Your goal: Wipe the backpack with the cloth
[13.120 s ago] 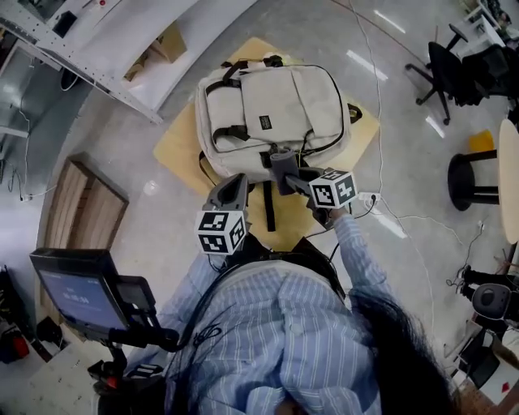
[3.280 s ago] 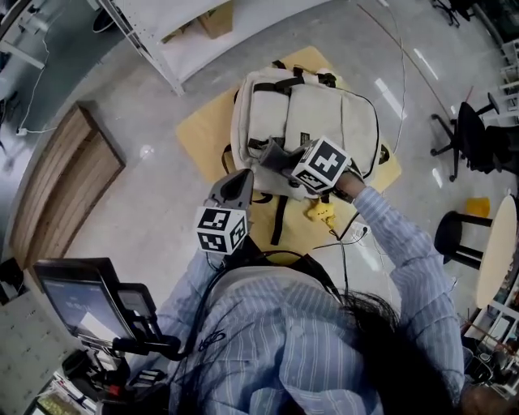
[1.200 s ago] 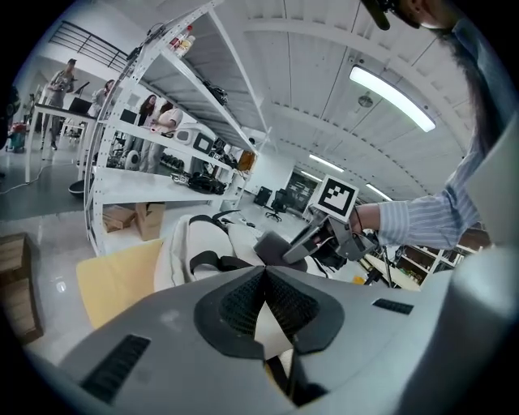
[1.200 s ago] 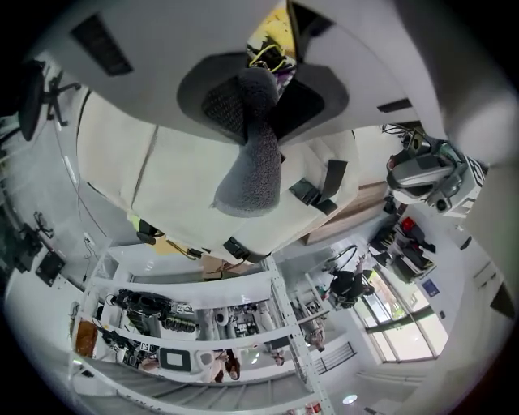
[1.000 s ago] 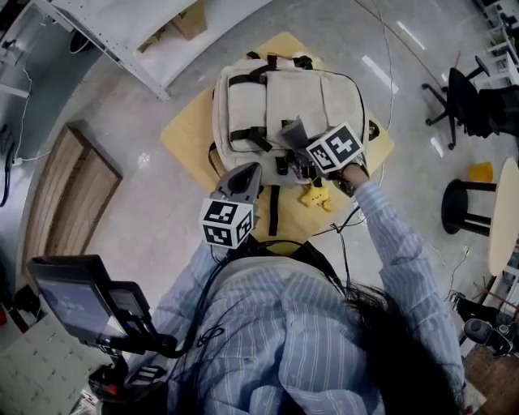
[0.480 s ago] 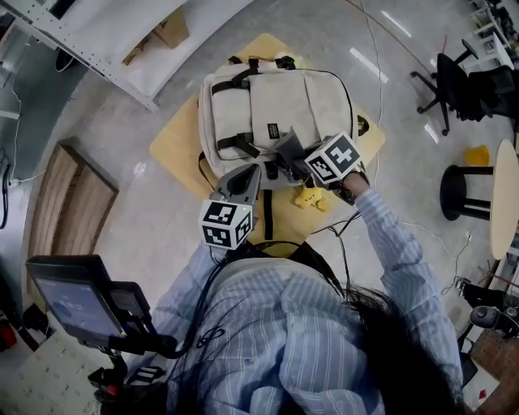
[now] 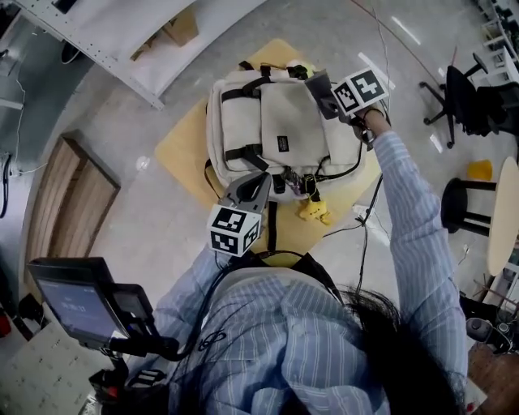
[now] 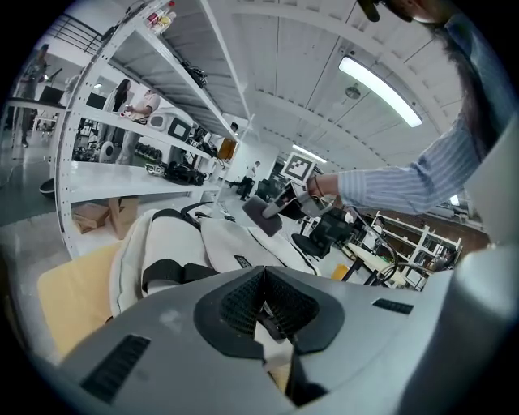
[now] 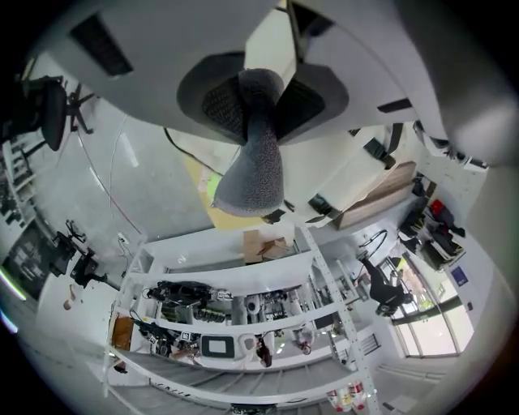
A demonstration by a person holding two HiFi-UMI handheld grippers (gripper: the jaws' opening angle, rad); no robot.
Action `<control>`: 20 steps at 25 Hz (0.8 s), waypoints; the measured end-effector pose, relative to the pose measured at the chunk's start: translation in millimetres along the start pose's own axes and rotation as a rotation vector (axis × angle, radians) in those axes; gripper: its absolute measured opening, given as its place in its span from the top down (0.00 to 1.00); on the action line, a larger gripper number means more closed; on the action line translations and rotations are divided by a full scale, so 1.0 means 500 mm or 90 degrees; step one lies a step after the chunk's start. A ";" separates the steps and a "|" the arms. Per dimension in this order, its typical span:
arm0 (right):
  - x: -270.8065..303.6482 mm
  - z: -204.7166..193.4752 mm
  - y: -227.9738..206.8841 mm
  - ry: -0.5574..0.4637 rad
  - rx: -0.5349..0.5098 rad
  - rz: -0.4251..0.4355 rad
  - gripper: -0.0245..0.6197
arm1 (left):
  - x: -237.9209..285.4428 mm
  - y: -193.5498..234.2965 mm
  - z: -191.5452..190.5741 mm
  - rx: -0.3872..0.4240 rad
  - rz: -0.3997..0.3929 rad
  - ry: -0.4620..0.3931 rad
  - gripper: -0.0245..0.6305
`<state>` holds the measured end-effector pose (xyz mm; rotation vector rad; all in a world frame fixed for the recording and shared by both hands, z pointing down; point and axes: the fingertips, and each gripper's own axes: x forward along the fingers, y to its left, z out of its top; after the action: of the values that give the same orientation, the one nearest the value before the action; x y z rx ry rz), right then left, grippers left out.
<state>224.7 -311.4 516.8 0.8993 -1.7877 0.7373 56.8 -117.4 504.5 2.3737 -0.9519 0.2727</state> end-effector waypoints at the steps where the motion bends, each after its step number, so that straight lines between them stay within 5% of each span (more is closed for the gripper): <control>1: 0.009 0.018 -0.016 0.003 0.002 -0.006 0.82 | -0.001 0.003 -0.001 -0.001 0.002 0.001 0.96; 9: 0.092 0.068 -0.074 0.086 -0.019 -0.062 0.82 | -0.021 0.052 0.003 -0.026 0.043 -0.010 0.96; 20: 0.089 -0.029 0.000 0.084 -0.009 -0.005 0.82 | -0.032 0.061 -0.007 -0.038 0.059 -0.017 0.96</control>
<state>220.1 -311.0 563.3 0.8289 -1.6709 0.7602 24.3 -124.1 514.5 2.2884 -1.0700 0.2449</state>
